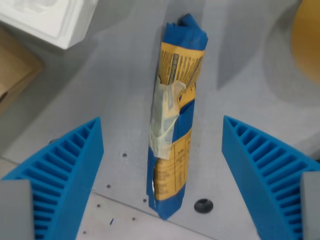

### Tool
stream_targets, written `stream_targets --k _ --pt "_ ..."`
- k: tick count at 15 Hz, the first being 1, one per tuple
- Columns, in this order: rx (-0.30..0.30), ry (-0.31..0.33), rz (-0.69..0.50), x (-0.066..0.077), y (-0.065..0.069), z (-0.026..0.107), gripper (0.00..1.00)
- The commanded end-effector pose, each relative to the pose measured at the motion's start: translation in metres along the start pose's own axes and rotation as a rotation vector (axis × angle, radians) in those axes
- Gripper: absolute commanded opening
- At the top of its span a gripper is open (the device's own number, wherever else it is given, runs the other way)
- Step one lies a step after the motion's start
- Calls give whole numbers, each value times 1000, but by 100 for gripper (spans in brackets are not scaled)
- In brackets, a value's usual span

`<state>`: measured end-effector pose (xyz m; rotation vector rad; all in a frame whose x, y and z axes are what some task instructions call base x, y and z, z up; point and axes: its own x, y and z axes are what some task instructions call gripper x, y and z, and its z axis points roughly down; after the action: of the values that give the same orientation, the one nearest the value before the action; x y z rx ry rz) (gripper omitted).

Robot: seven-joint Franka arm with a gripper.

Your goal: Pick up the blue bag

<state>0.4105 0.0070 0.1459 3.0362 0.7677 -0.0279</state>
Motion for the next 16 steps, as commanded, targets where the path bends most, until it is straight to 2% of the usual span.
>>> stream_targets --k 1,16 --pt "-73 80 -19 -1 -1 21 0" --pt "-73 80 -19 -1 -1 21 0"
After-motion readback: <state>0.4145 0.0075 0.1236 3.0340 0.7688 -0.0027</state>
